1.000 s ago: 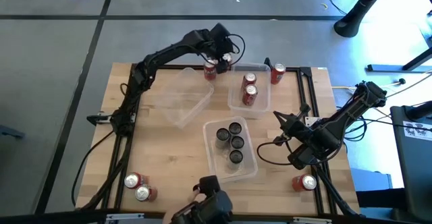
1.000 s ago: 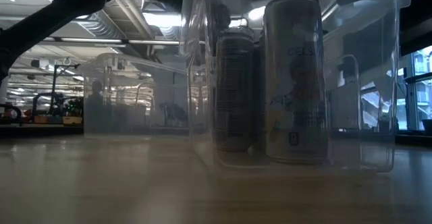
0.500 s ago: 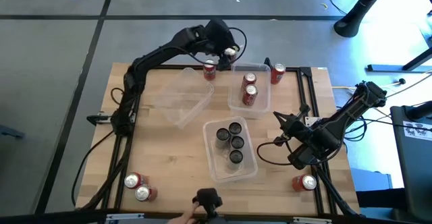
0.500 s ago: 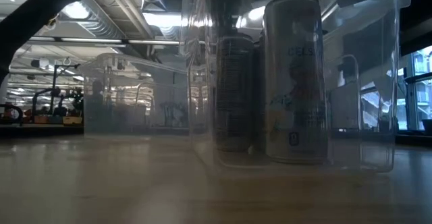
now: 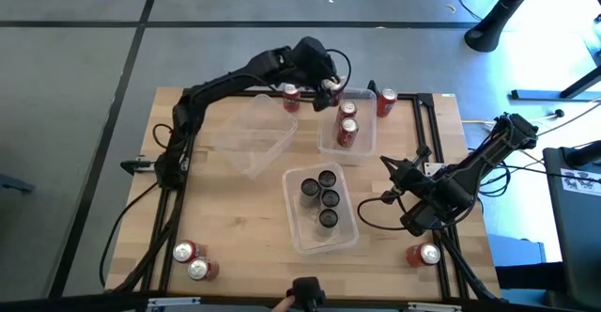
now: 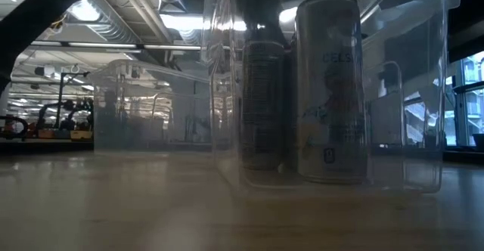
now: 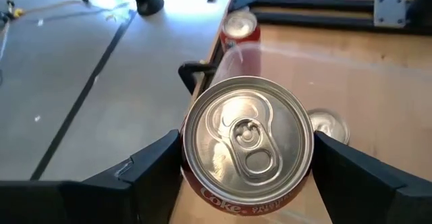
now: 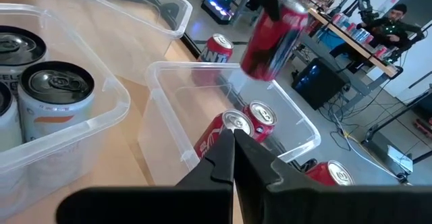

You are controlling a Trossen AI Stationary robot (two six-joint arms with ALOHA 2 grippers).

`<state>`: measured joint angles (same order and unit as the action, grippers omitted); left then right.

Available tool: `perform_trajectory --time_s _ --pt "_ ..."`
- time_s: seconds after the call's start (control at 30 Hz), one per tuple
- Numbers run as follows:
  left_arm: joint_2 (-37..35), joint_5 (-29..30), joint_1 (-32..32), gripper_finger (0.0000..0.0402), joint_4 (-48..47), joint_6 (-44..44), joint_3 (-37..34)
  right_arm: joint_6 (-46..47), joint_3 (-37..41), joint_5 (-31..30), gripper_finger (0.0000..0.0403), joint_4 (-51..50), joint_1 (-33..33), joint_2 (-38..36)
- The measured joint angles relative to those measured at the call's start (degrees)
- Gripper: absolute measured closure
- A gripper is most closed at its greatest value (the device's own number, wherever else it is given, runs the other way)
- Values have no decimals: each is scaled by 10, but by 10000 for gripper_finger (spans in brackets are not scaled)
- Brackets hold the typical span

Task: Sort soda cans
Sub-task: Put the red/white soda can into the right transparent bin

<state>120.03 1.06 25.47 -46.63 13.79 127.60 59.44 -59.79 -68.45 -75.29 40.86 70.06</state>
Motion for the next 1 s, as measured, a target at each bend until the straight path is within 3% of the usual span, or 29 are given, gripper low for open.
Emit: perform_trajectory --time_s 0.33,0.8,1.0 --pt "5 -24 -2 116 66 -17 -82 0 0 -5 400 0 0 0" --pt "17 -22 -3 116 60 -4 -84 0 0 -10 400 -2 0 0" --pt "53 -17 1 116 82 -41 -91 0 0 -10 400 2 0 0"
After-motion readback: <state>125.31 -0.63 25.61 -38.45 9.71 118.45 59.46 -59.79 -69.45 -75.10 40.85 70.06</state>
